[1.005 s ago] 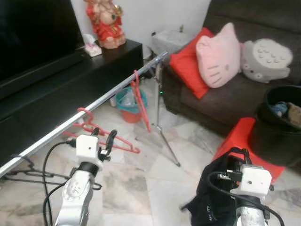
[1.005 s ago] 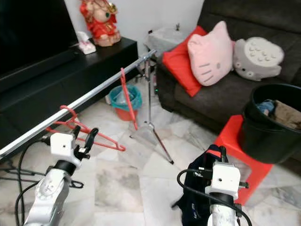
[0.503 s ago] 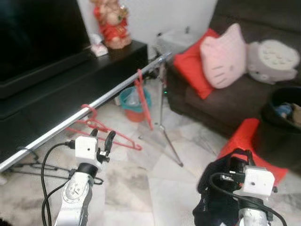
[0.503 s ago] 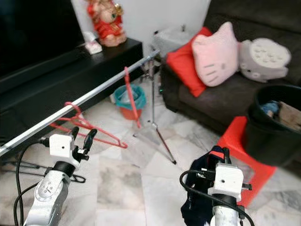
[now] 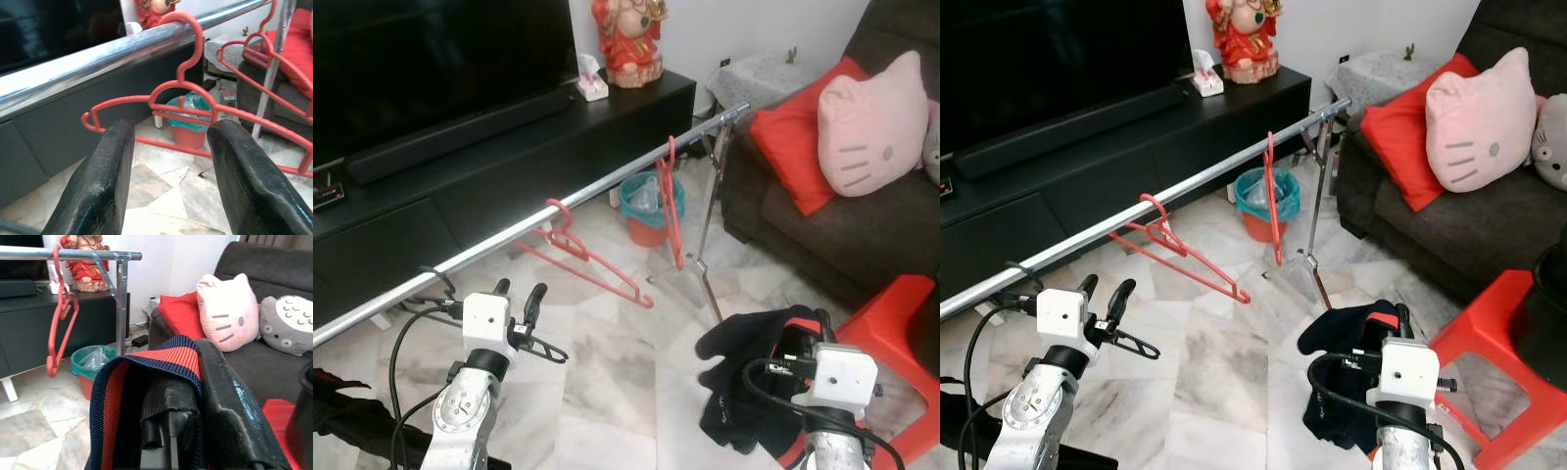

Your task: Hang hanger

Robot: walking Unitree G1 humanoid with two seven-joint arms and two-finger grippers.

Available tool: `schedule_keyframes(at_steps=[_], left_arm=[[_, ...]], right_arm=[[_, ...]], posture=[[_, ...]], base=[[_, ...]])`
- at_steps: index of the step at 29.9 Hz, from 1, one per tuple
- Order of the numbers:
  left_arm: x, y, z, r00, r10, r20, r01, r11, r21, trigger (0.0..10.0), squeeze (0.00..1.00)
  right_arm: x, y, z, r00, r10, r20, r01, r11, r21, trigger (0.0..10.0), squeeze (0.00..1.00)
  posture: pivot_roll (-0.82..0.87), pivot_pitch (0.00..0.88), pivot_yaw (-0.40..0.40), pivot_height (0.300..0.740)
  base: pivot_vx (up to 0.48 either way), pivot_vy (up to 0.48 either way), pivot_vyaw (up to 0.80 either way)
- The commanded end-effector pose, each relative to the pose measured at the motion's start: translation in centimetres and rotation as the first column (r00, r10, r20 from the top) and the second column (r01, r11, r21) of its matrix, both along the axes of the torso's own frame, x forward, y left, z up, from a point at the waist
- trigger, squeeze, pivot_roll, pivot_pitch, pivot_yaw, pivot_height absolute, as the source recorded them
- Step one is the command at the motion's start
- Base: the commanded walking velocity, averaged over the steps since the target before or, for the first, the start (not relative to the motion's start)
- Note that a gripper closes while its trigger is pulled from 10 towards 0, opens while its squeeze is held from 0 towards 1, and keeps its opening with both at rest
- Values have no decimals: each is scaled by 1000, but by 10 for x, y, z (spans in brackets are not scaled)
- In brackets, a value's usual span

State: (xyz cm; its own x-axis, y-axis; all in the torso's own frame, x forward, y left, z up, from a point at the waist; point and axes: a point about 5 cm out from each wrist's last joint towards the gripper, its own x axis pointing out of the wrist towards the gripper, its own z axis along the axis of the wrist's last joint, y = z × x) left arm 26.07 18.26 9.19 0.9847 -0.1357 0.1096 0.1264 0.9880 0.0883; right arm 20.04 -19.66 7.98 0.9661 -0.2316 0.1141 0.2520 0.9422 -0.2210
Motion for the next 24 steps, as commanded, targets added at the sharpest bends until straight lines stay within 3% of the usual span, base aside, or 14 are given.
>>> schedule_keyframes(at_steps=[1,8,11,19,24], left_arm=[[-2,3,2,1000,-2,-1,2,1000,19,10000,0],[-7,7,2,1000,-10,-8,10,999,36,10000,0],[-10,12,0,1000,-2,-22,3,999,49,10000,0],[-5,2,-1,1000,-10,-25,10,1000,11,10000,0],[-3,0,-1,1000,-17,-22,17,999,28,10000,0]], right_arm=[[1,2,6,999,15,32,-14,1000,-11,10000,0],[1,3,6,999,21,33,-21,1000,-15,10000,0],[2,4,5,999,21,35,-21,1000,4,10000,0],[2,4,6,999,24,34,-24,1000,-11,10000,0],[3,4,5,999,29,31,-29,999,-18,10000,0]], posture=[[-61,0,65,740],[-61,0,65,740],[-55,0,63,740],[-59,0,62,740],[-58,0,61,740]], base=[[0,0,800],[0,0,800],[0,0,0],[0,101,0],[0,298,628]])
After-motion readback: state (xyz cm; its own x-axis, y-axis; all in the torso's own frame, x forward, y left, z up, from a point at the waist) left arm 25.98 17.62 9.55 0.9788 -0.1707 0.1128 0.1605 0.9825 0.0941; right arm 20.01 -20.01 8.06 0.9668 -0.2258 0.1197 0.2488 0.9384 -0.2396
